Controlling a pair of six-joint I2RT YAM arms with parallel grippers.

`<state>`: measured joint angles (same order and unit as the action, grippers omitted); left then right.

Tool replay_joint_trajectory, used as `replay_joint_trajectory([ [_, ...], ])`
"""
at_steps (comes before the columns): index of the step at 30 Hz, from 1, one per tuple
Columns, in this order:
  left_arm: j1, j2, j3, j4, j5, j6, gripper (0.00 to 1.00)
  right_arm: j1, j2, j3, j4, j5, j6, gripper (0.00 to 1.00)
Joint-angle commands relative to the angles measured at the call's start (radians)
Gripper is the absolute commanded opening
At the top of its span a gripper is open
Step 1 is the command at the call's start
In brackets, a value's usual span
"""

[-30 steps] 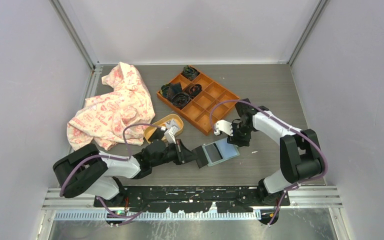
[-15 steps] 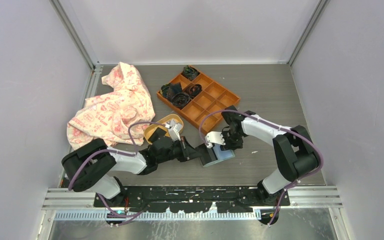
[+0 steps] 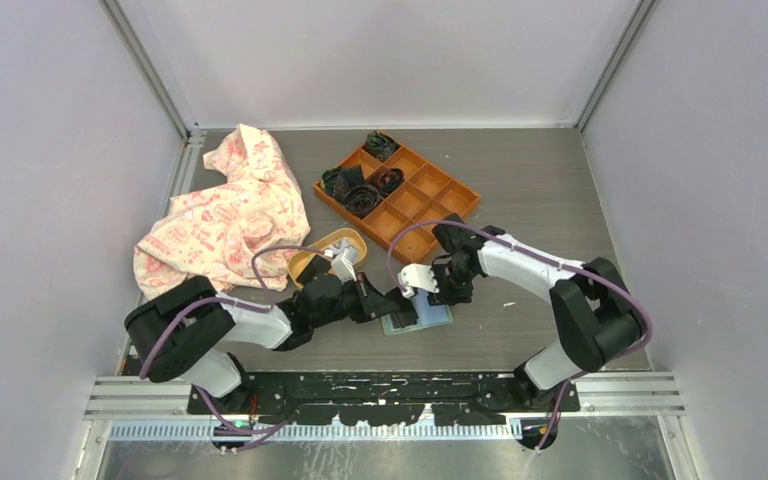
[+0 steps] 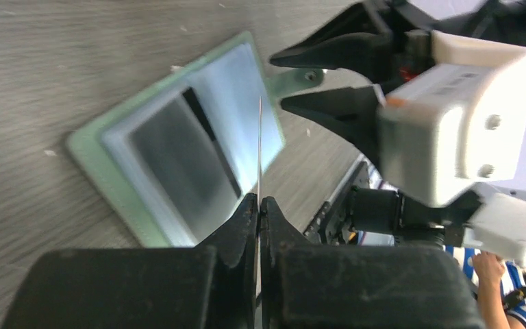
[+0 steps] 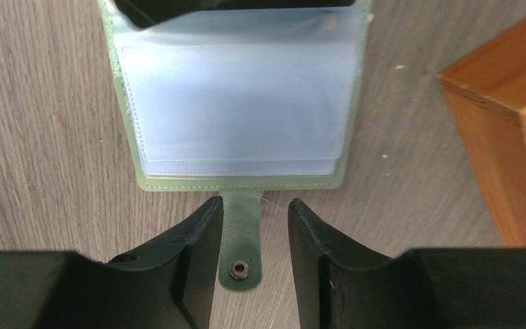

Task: Put the credit cards into the card holder
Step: Insert the credit card into the card slot.

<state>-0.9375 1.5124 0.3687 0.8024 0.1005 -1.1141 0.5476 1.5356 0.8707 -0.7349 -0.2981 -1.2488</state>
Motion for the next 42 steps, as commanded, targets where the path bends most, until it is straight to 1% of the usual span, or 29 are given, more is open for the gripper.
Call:
replay_joint_trajectory([
  [1,0.076,-0.036,-0.033,0.065,0.014,0.035,0.0,-0.007,-0.061,0.01,0.053,-0.027,0.055,0.46],
  [3,0.108,-0.033,-0.03,0.066,0.069,0.034,0.0,-0.006,-0.043,0.01,0.057,-0.016,0.057,0.46],
  [7,0.112,-0.011,-0.004,0.053,0.125,0.031,0.0,-0.006,-0.02,0.01,0.057,-0.007,0.053,0.46],
  [17,0.11,0.126,0.007,0.231,0.168,-0.041,0.0,-0.006,0.009,-0.002,0.046,0.059,0.012,0.5],
  [22,0.106,0.182,0.016,0.276,0.167,-0.066,0.0,-0.006,0.019,-0.001,0.041,0.068,0.009,0.5],
  [28,0.085,0.232,0.035,0.277,0.145,-0.089,0.0,-0.008,0.035,0.0,0.03,0.088,-0.001,0.5],
  [34,0.08,0.241,0.022,0.269,0.134,-0.115,0.0,-0.011,0.046,0.002,0.019,0.093,-0.006,0.49],
  [40,0.08,0.214,0.026,0.181,0.118,-0.104,0.0,-0.011,0.041,0.004,0.014,0.083,-0.005,0.49],
  [42,0.078,0.201,0.037,0.127,0.115,-0.092,0.0,-0.011,0.043,0.004,0.014,0.083,-0.005,0.49],
])
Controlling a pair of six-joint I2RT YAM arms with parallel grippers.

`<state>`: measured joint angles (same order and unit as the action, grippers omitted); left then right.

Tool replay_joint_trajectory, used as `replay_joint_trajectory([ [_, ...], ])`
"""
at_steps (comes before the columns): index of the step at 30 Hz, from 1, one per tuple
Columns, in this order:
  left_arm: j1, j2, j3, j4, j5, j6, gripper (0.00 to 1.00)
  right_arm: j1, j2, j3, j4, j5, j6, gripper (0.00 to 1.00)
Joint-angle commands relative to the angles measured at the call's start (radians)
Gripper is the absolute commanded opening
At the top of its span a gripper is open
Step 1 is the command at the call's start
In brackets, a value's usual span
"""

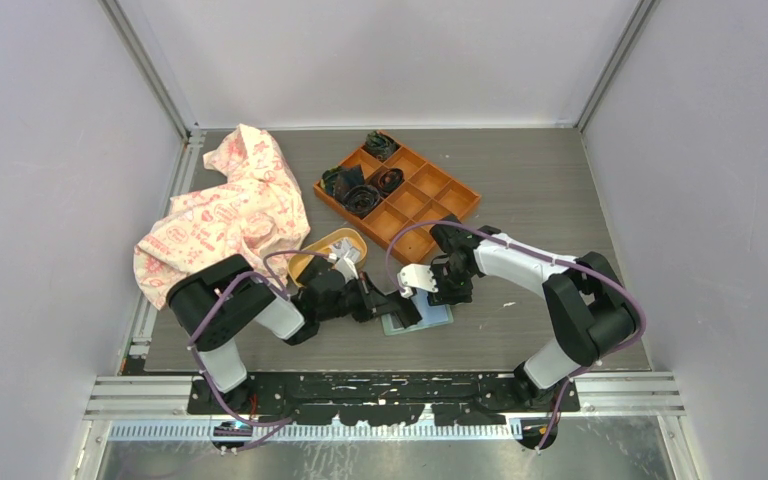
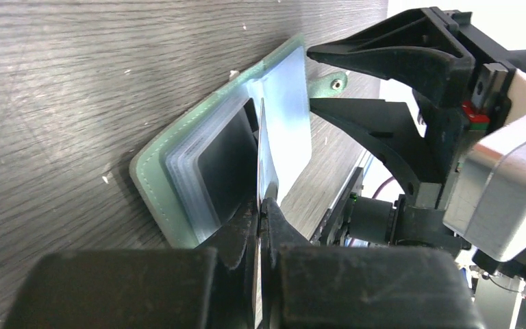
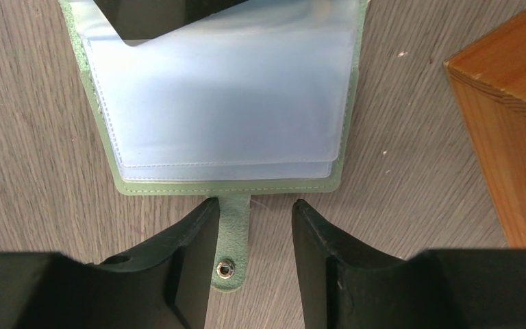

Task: Put the credit cards into the card holder
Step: Insert the credit card into the card slot.

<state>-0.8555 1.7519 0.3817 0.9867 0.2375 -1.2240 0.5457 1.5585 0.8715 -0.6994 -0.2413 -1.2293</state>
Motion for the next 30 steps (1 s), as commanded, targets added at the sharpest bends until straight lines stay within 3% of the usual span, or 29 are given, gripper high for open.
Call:
replay_joint_trajectory([
  [1,-0.004,-0.043,0.029,-0.073,-0.022,0.022,0.0,-0.009,0.02,0.003,-0.022,0.027,-0.024,0.49],
  [18,-0.01,-0.042,0.105,-0.283,0.019,0.002,0.0,-0.009,0.026,0.006,-0.026,0.018,-0.025,0.49],
  [30,-0.003,0.011,0.146,-0.316,0.096,-0.022,0.0,-0.008,0.033,0.004,-0.028,0.011,-0.029,0.48],
])
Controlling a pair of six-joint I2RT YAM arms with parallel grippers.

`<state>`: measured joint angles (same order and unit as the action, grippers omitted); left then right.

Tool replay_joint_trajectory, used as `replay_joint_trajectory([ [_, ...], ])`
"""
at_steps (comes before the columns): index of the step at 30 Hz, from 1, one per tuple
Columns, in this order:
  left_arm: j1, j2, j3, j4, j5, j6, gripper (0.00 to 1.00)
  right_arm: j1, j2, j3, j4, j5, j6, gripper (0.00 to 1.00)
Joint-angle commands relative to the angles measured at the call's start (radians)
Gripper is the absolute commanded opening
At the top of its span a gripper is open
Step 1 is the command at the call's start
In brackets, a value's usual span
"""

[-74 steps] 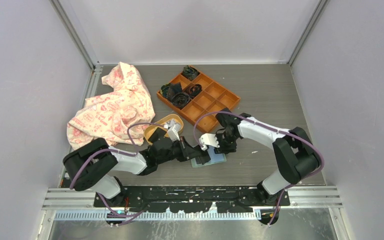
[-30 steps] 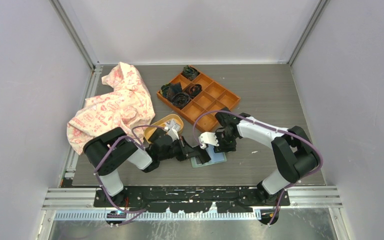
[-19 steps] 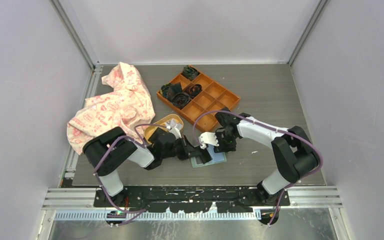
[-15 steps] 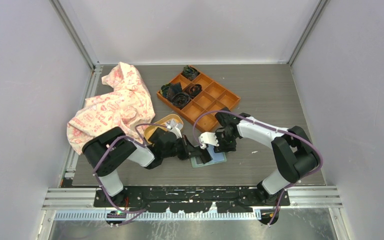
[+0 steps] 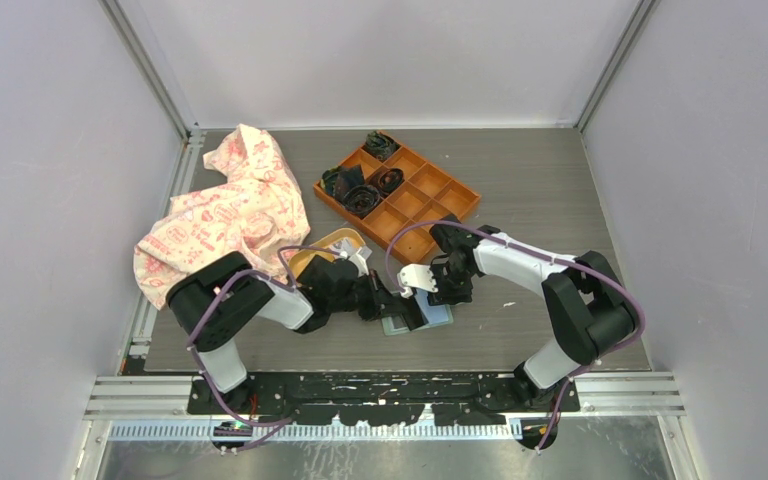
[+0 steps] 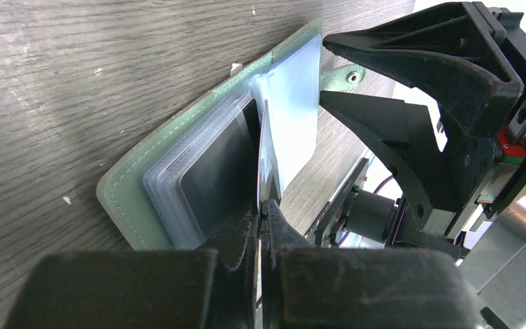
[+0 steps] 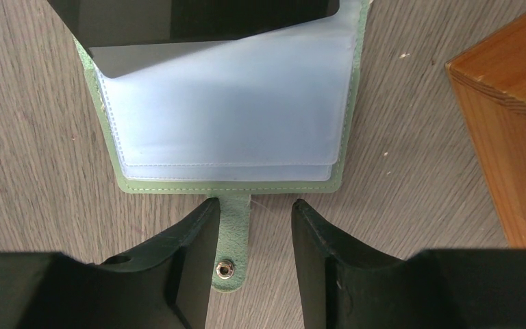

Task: Put the credit cards into the card holder
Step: Insert the credit card into the card slot.

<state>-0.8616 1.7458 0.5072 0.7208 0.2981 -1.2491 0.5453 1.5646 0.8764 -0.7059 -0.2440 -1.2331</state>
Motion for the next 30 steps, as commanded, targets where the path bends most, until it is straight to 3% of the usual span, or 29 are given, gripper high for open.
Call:
replay_joint_trajectory([
  [1,0.005,0.017,0.022,-0.054,0.041,0.002,0.0,-0.007,0.029,-0.002,-0.02,0.012,-0.026,0.48],
  [30,0.039,0.115,0.114,-0.068,0.147,0.004,0.0,0.048,0.037,-0.01,0.019,0.013,-0.013,0.48],
])
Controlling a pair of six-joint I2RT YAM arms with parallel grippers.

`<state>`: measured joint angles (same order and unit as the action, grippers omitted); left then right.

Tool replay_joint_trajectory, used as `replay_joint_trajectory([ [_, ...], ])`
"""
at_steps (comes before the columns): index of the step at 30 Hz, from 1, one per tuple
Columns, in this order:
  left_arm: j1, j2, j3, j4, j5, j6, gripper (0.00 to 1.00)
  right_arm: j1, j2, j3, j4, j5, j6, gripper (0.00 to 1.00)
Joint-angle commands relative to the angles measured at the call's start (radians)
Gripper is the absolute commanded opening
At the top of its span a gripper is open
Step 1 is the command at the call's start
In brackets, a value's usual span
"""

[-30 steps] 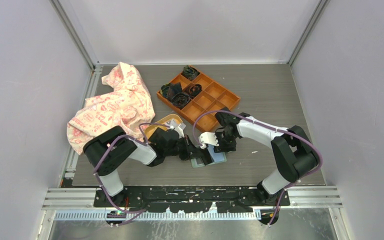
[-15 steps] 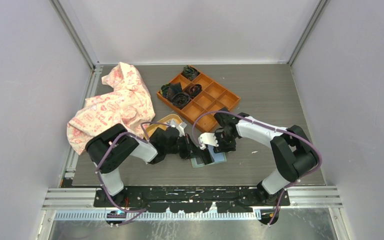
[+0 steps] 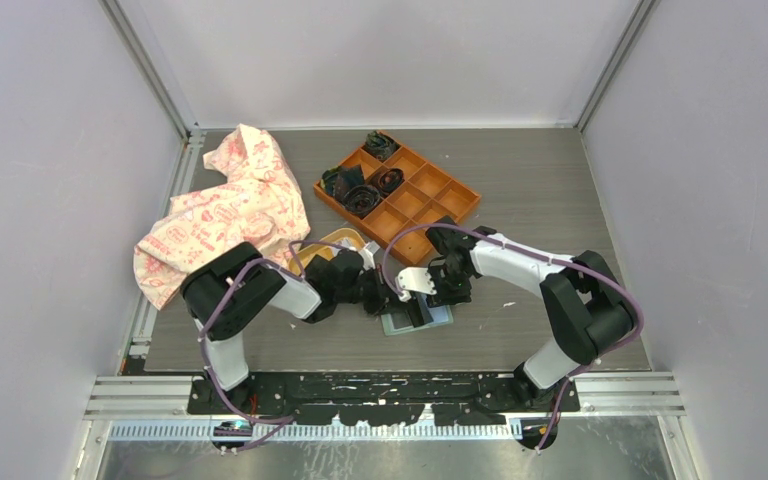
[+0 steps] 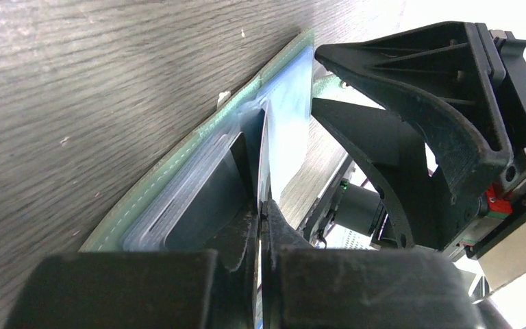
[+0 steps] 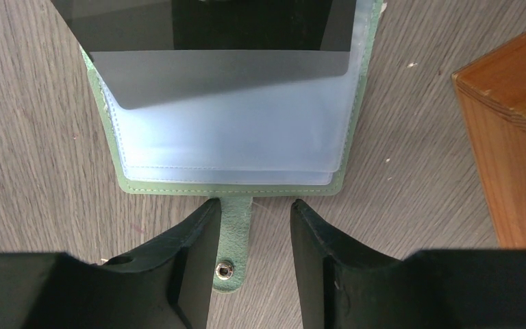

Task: Put the credit cards into the card holder
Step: Insert the credit card into the card slot.

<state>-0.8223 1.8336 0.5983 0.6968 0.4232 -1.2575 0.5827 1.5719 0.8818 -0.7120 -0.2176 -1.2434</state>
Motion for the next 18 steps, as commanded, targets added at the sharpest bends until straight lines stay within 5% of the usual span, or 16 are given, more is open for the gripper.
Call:
replay_joint_trajectory([
  [1,0.001,0.032,0.026,-0.045,0.025,0.015,0.0,0.011,0.026,-0.014,0.027,-0.01,0.004,0.49],
  [7,0.012,0.062,0.032,-0.031,0.044,0.018,0.01,-0.016,-0.067,0.007,0.04,0.009,0.063,0.58],
  [13,0.02,0.074,0.026,-0.012,0.055,0.015,0.05,-0.054,-0.214,-0.014,0.014,-0.134,0.046,0.61],
  [15,0.02,0.075,0.027,-0.008,0.057,0.014,0.06,-0.051,-0.249,-0.031,0.004,-0.239,0.024,0.58],
  [18,0.022,0.076,0.024,-0.005,0.058,0.015,0.07,-0.018,-0.289,-0.057,-0.003,-0.374,-0.01,0.41],
])
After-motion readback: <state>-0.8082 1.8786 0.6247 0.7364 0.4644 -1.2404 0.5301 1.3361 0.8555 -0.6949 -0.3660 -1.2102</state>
